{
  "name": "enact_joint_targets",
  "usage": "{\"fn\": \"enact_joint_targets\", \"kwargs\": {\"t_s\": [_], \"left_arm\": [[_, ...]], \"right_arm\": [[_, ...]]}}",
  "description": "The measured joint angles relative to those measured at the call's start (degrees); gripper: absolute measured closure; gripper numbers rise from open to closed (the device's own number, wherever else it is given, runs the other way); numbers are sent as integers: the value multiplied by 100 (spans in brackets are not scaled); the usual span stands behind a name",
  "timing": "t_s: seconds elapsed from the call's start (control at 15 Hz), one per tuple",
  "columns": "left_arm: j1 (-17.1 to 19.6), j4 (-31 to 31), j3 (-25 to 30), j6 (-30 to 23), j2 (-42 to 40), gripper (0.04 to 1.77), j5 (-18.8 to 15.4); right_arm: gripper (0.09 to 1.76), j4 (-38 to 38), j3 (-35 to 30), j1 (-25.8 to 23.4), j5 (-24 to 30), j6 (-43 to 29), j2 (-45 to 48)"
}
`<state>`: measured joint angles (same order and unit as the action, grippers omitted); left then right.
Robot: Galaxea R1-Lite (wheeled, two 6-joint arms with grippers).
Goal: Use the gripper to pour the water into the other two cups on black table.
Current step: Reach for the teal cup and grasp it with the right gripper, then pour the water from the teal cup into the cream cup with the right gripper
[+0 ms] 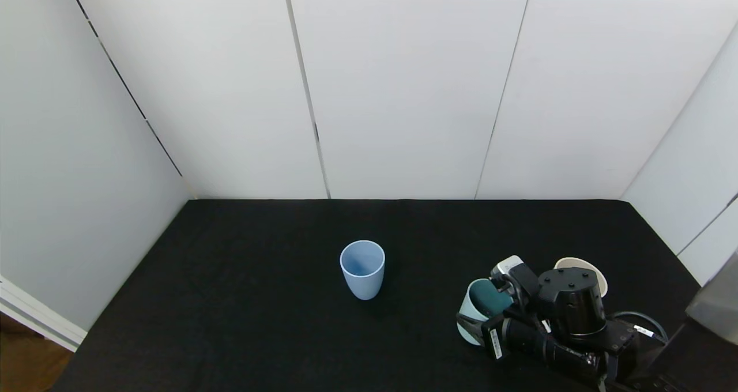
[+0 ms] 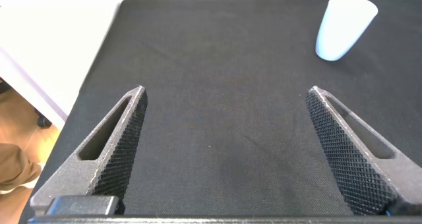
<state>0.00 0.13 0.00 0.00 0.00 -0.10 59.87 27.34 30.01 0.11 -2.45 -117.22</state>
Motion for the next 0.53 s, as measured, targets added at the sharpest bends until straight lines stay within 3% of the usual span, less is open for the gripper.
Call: {"fn": "enact_joint_targets", "kwargs": {"t_s": [0.53], "left_arm": [[0,-2,0,0,0,9,0]], "right_arm": [[63,-205,66,9,-57,4,483]]}}
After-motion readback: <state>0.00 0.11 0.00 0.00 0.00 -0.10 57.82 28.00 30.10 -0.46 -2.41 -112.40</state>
